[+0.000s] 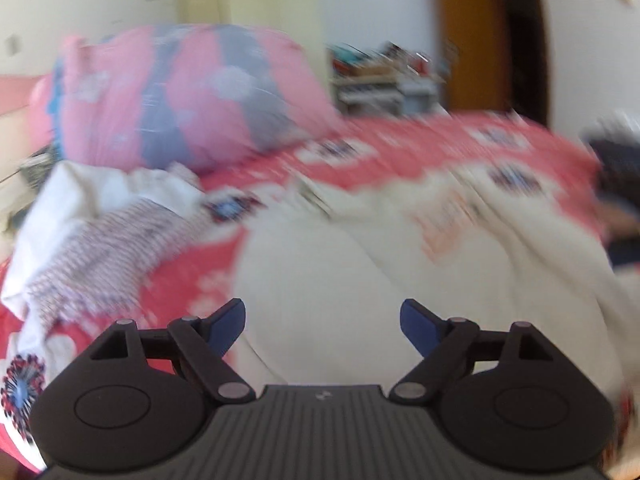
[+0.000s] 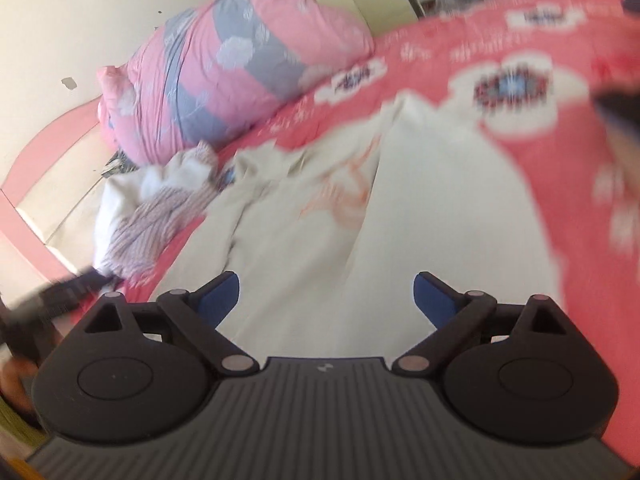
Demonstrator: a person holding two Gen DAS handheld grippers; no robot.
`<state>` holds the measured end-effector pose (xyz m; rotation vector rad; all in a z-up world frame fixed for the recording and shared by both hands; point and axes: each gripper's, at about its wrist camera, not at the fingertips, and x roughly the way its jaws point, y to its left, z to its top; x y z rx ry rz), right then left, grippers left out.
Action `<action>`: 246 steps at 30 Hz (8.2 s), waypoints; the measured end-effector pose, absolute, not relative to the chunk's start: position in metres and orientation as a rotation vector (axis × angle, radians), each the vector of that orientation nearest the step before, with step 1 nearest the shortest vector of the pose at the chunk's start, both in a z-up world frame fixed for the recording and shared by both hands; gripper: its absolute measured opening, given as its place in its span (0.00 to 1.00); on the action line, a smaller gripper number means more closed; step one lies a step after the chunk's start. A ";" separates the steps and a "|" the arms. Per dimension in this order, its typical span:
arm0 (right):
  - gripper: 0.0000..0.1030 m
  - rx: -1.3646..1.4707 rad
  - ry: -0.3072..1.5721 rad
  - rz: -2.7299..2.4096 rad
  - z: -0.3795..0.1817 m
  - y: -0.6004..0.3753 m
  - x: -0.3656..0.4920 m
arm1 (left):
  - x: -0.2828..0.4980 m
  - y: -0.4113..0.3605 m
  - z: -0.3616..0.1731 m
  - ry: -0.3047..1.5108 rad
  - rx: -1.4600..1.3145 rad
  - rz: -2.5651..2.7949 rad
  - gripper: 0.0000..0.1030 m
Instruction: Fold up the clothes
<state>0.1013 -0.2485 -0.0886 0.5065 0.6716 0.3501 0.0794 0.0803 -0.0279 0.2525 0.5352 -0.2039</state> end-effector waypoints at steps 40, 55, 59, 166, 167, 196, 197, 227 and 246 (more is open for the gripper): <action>0.92 0.604 0.764 0.292 -0.116 -0.227 0.034 | 0.208 0.305 0.076 0.179 -0.244 0.408 0.54; 0.92 0.508 0.713 0.182 -0.104 -0.265 -0.001 | 0.079 0.212 -0.077 0.636 -0.270 -0.086 0.67; 0.93 0.429 0.751 0.092 -0.113 -0.274 -0.014 | 0.065 0.202 -0.092 0.638 -0.324 -0.098 0.67; 0.39 0.239 0.516 0.159 -0.121 -0.269 -0.025 | 0.008 0.030 -0.093 0.560 0.147 -0.452 0.43; 0.41 0.252 0.514 0.155 -0.118 -0.273 -0.028 | 0.007 0.044 -0.089 0.548 0.114 -0.419 0.44; 0.06 0.769 0.468 0.368 -0.064 -0.302 0.023 | 0.049 0.212 -0.058 0.569 -0.838 -0.477 0.12; 0.06 0.750 0.431 0.364 -0.048 -0.311 0.016 | 0.039 0.211 -0.055 0.569 -0.836 -0.505 0.12; 0.58 -0.445 0.518 0.748 -0.043 -0.021 0.189 | -0.004 0.157 -0.102 0.696 -0.263 -0.327 0.47; 0.07 -0.055 0.455 0.778 0.023 0.006 0.349 | -0.015 0.172 -0.132 0.721 -0.308 -0.423 0.50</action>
